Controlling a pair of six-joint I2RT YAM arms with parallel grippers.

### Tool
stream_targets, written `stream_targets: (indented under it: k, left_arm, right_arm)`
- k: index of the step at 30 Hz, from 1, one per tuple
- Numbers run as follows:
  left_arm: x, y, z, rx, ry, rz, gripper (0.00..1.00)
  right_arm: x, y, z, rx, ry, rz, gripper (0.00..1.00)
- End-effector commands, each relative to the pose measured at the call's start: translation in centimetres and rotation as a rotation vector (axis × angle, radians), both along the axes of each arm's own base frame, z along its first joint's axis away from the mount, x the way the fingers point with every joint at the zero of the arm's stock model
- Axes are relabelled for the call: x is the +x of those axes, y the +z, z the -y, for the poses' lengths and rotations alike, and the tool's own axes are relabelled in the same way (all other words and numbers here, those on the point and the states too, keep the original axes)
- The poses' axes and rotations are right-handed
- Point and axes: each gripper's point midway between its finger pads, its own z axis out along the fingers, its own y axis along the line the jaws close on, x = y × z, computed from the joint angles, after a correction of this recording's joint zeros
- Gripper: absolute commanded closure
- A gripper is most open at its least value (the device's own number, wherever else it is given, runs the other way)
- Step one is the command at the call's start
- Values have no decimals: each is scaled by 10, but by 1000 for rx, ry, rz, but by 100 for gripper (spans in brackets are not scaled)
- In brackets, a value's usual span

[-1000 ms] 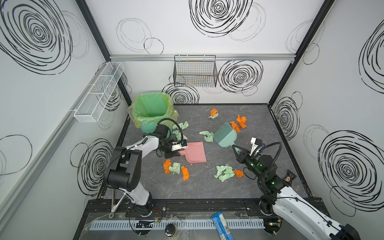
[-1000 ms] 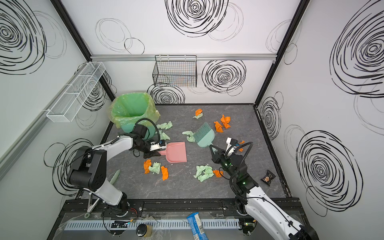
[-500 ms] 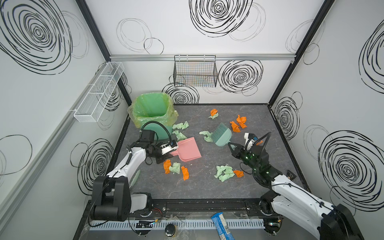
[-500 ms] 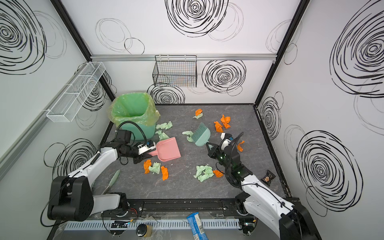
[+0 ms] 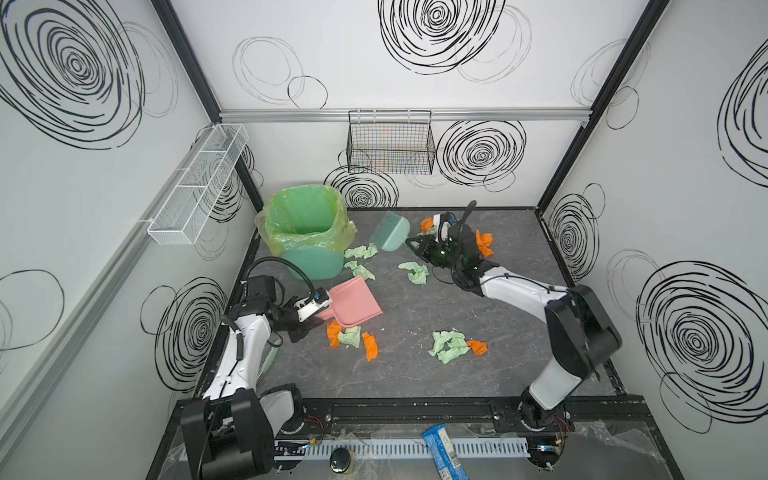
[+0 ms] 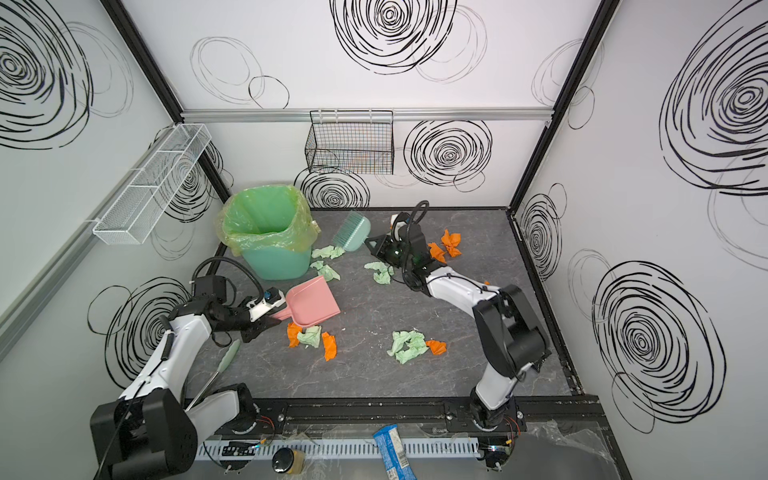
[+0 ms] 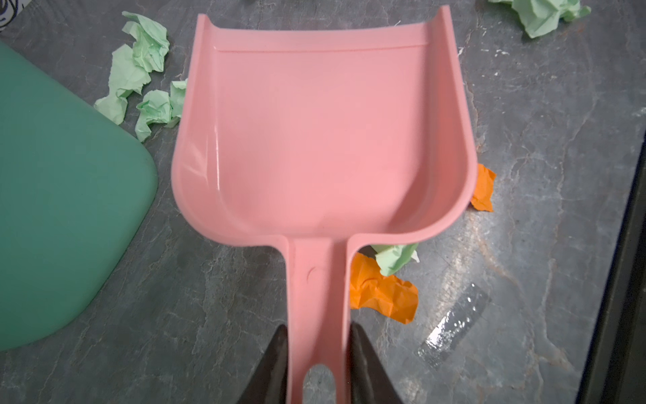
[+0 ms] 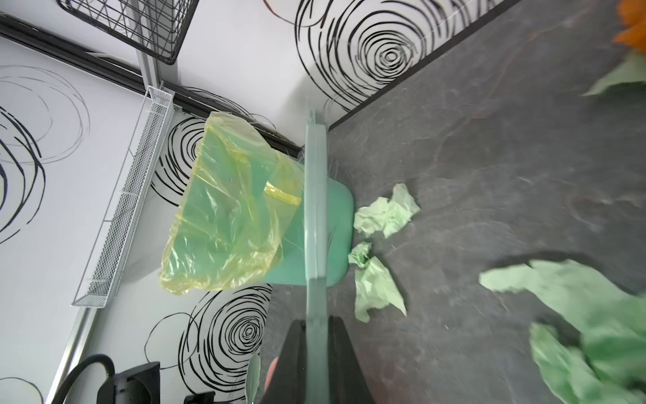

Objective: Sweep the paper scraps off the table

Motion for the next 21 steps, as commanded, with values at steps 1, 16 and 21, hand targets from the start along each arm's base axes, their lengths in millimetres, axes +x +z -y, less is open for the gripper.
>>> stream_targets:
  k: [1,16,21]
  left_arm:
    - [-17,2,6,-57,-38,-16,100]
    - [-29,-1,-16,-98,-20,-35,100]
    - [-28,0,-21,-117,-14,-38,100]
  right_arm:
    - [15,-5,-34,126,81,-75,100]
    - [49,-77,-83,225,140,-225,100]
    - [34,-116,-77,129,167,-308,100]
